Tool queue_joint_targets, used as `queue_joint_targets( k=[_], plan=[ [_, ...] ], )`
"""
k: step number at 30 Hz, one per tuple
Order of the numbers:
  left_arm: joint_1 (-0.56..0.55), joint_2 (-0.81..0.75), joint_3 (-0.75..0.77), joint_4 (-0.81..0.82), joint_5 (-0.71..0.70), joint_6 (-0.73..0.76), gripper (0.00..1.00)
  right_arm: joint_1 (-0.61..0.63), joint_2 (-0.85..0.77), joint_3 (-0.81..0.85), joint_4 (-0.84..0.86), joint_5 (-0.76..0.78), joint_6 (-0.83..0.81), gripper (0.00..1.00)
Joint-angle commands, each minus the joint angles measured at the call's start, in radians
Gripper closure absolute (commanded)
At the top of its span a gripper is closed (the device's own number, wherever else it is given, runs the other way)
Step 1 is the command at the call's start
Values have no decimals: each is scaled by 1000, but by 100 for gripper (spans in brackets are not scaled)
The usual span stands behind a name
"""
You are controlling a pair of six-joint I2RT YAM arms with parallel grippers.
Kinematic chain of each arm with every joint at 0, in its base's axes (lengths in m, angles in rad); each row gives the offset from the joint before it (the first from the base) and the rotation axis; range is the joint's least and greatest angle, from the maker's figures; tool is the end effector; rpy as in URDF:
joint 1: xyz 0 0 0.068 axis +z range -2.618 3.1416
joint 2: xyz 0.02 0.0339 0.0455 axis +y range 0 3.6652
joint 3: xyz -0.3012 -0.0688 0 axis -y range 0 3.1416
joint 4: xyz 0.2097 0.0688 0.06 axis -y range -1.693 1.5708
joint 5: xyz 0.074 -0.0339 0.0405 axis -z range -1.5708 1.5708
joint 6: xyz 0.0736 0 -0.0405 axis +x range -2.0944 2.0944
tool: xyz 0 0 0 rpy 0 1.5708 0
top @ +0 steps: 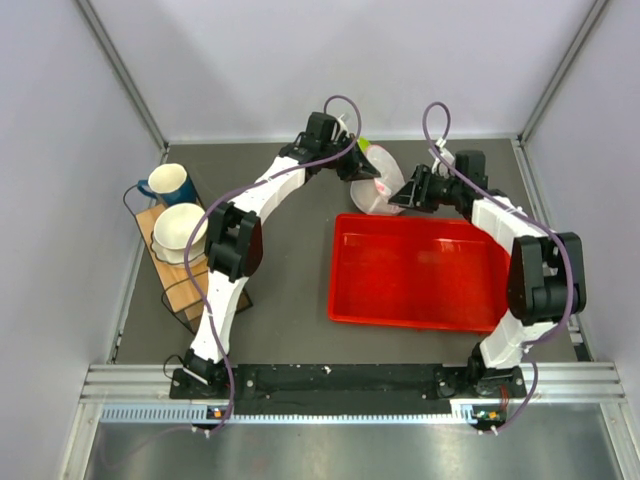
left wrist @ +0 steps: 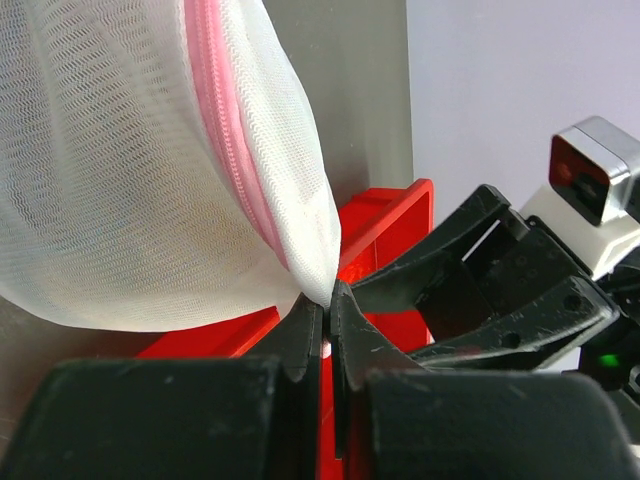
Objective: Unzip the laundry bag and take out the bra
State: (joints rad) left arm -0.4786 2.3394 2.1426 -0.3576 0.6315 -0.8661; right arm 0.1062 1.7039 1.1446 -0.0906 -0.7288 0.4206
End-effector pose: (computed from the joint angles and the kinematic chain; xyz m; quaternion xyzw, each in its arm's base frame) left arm 0.4772 -0.2966 0.2776 -0.0116 0.8440 -0.5003 0.1929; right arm 0.3649 0.0882 0.2736 -0.0254 0.8515 0.4164 0.3177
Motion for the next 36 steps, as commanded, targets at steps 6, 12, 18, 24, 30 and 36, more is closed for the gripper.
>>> queue_joint_targets(
  k=[6,12,18,24,30,36],
  plan=[
    [11,-34,-6,57,17,-1,100,3,-7,21,83,-87,32,48],
    [11,-32,-3,55,19,-1,100,7,-46,-9,135,-78,43,48],
    [11,-35,-3,65,31,-2,100,7,11,26,134,-70,38,48],
    [11,-31,-4,72,53,-4,100,3,95,69,161,-106,66,48],
    [11,-29,-6,72,56,-4,100,-2,137,101,170,-121,73,49],
    [11,-31,-6,74,54,-5,100,-7,143,99,198,-136,90,51]
  ],
)
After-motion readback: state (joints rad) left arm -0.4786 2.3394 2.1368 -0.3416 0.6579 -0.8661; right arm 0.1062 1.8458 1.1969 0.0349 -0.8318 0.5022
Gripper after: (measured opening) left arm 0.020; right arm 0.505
